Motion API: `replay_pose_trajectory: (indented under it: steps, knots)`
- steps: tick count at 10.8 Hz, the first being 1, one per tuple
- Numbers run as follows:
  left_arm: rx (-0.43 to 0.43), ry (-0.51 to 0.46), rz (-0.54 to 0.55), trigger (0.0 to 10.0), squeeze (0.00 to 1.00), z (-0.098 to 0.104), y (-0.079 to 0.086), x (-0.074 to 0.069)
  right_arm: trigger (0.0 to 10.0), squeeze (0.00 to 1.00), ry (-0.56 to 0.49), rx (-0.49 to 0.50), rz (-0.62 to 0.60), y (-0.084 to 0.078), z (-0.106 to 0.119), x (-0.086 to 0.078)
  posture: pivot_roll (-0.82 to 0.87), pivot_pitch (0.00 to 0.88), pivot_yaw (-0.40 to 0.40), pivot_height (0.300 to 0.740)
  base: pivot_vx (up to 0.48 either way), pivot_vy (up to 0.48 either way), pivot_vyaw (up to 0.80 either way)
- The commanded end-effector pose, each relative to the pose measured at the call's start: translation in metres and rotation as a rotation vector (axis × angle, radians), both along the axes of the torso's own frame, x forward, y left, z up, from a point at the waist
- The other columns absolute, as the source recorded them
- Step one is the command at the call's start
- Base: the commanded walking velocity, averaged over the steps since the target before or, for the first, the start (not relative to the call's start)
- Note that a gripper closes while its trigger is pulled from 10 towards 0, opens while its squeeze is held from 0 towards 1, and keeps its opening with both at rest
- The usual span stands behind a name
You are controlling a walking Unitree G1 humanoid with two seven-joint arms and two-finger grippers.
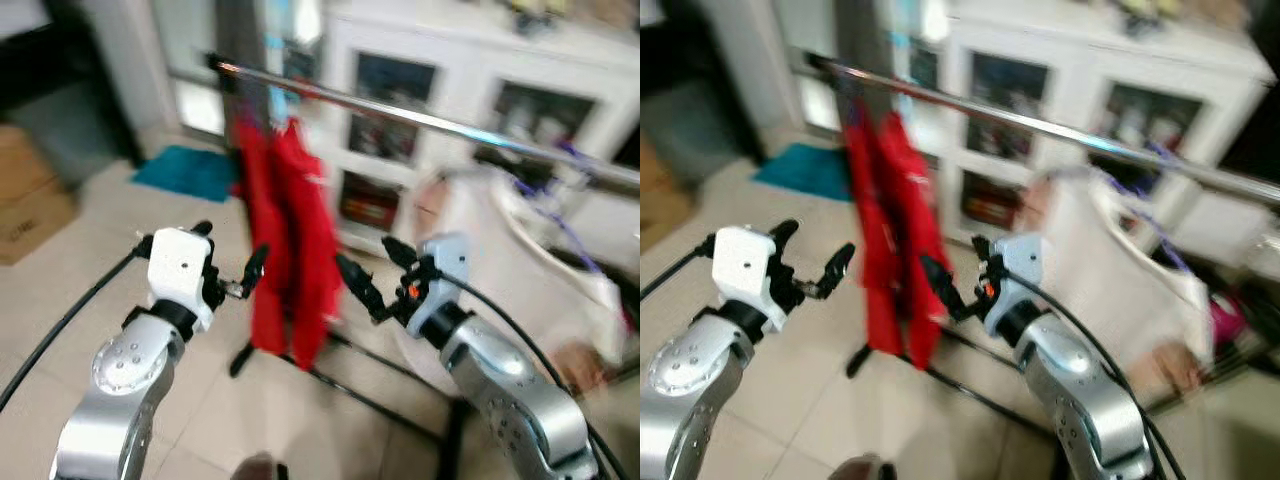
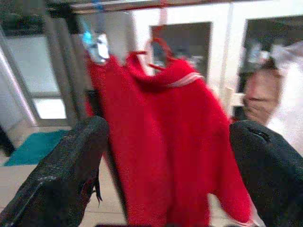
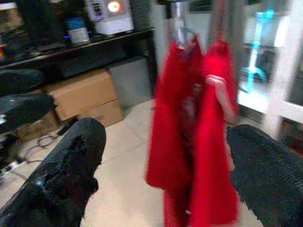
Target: Hang hanger
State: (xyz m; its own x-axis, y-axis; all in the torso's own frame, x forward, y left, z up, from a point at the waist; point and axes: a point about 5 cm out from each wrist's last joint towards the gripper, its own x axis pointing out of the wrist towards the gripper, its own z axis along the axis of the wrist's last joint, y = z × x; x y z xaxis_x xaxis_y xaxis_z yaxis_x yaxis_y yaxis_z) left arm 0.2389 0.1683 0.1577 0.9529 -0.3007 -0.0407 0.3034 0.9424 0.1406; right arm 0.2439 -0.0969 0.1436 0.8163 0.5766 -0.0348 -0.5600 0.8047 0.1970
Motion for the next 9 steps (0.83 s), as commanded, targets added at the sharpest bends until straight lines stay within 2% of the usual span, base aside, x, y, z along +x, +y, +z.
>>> replay_pose_trajectory:
  steps: [1,4,5,7,8,9]
  knots:
    - [-0.001,-0.009,0.0,10.0,0.0,0.003,0.0,-0.001,10.0,0.0,-0.024,-0.011,0.02,0.004,0.006,0.0,0.04,0.019,-0.014,0.74,0.371,0.0,0.8]
    - [0.003,-0.007,0.0,10.0,0.0,0.004,0.002,-0.004,10.0,0.0,-0.033,-0.007,0.018,0.007,0.008,0.001,0.05,0.022,-0.015,0.74,0.377,0.0,0.8]
    - [0.004,-0.007,-0.004,10.0,0.0,0.004,0.002,-0.005,10.0,0.0,-0.039,0.004,-0.01,0.005,0.009,0.002,0.05,0.022,-0.015,0.74,0.375,0.0,0.0]
    - [0.015,-0.004,-0.042,10.0,0.0,0.005,0.001,-0.005,10.0,0.0,-0.098,0.01,-0.216,-0.012,0.024,0.017,0.06,0.015,-0.009,0.74,0.315,0.0,0.0]
    - [-0.016,-0.005,-0.081,10.0,0.0,0.007,0.0,-0.006,10.0,0.0,-0.117,0.039,-0.292,-0.02,0.033,0.023,0.05,0.013,-0.006,0.74,0.0,0.0,0.0]
    - [-0.011,0.012,-0.137,10.0,0.0,0.006,-0.003,-0.008,10.0,0.0,-0.115,0.012,-0.357,-0.027,0.037,0.027,0.05,0.002,-0.002,0.74,0.0,0.0,0.0]
